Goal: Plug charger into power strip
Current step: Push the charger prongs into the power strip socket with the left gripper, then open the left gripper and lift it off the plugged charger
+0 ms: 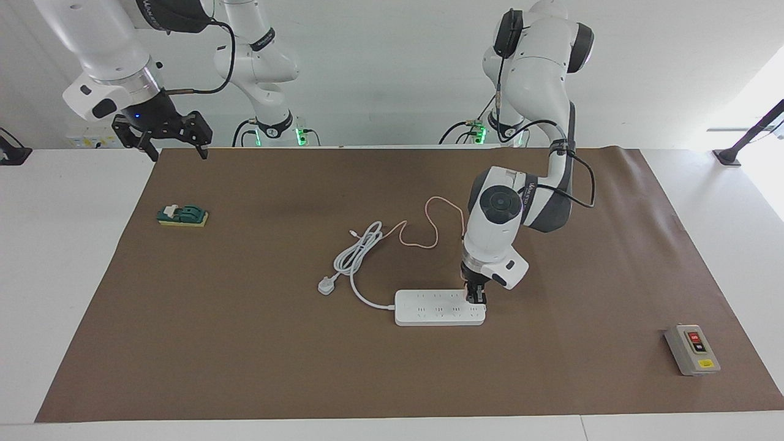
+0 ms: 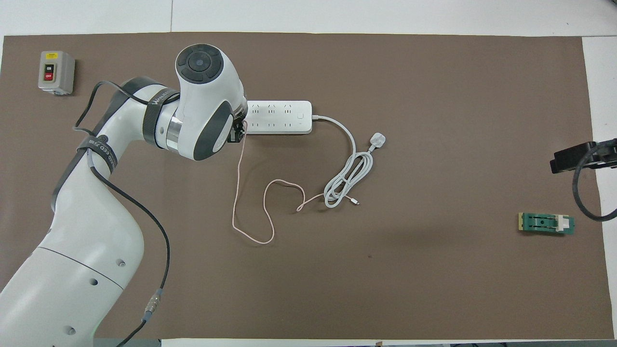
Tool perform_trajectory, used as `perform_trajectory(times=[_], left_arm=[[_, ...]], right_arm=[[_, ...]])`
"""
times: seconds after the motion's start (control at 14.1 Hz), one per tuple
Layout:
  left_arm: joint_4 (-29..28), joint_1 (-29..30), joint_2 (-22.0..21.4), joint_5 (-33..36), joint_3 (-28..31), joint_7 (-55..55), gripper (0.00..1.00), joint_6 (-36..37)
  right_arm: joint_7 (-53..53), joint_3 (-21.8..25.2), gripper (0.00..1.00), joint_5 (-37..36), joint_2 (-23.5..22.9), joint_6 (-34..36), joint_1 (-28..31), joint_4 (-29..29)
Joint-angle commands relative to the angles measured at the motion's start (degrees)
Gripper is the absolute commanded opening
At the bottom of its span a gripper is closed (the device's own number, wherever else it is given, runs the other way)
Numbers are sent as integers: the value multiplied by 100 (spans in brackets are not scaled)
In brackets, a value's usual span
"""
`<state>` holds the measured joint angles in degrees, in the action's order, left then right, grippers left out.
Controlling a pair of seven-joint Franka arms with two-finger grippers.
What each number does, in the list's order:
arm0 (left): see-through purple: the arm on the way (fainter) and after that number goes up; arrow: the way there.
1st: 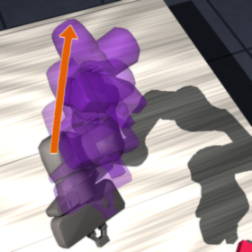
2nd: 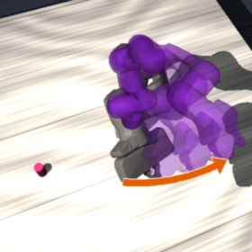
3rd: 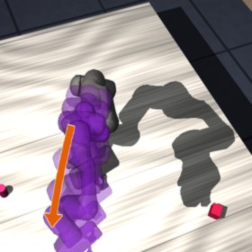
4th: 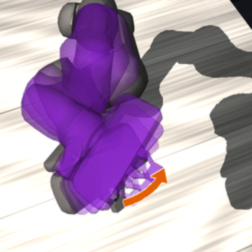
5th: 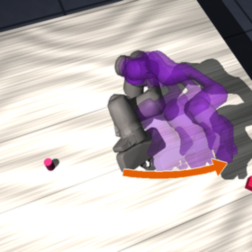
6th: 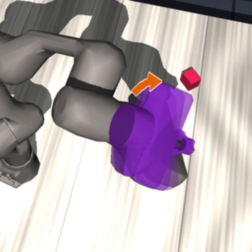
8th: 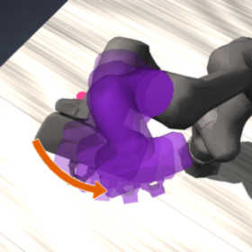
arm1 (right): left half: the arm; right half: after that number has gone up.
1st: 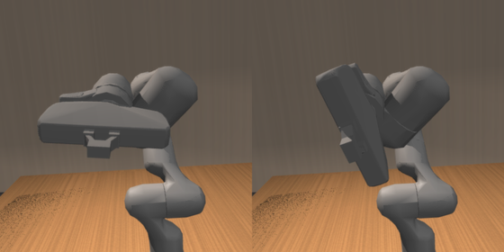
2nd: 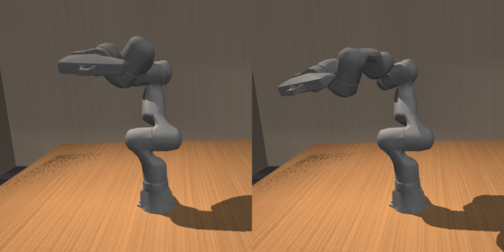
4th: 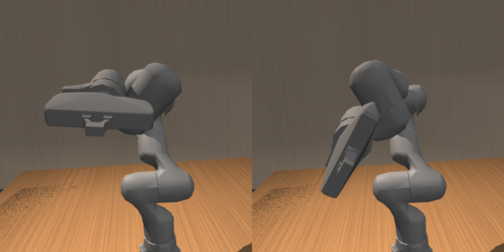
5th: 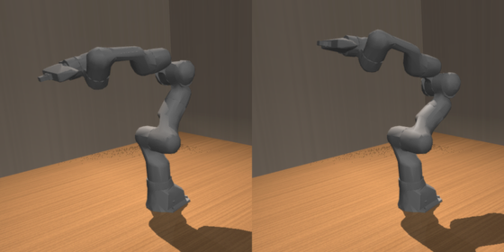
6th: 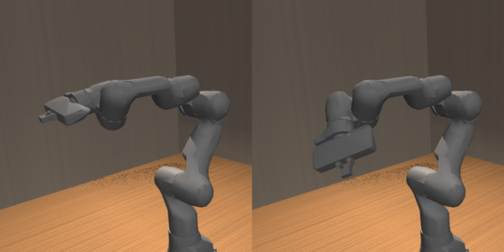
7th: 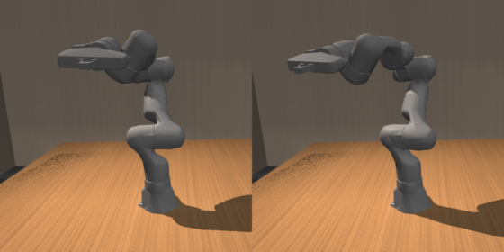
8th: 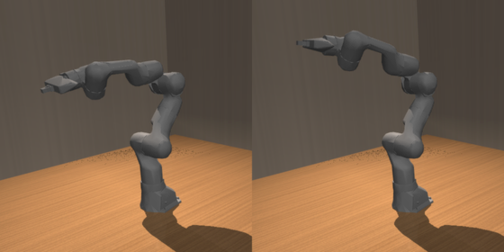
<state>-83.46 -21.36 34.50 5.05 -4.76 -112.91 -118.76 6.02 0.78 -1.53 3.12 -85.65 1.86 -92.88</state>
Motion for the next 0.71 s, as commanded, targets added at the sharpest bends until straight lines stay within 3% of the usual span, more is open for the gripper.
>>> perform_trajectory(times=[0.0, 0.07, 0.14, 0.21, 0.64], left_arm=[[-65, -44, 84, 127, 63, -126, 0, -279], [-56, -27, -12, 119, 63, -161, 16, -279], [-48, -26, -39, 119, 72, -196, 84, -279], [-13, -18, -92, 110, 81, -205, 100, -270], [137, 377, -741, 110, 90, -118, 100, 160]], right_arm=[[-40, -34, 100, 30, 118, -84, 69, -125], [-40, -34, 100, 30, 118, -84, 69, -125], [-40, -34, 100, 30, 118, -84, 69, -125], [-40, -34, 100, 30, 118, -84, 69, -125], [-119, -43, 100, 30, 118, -93, 69, -125]])
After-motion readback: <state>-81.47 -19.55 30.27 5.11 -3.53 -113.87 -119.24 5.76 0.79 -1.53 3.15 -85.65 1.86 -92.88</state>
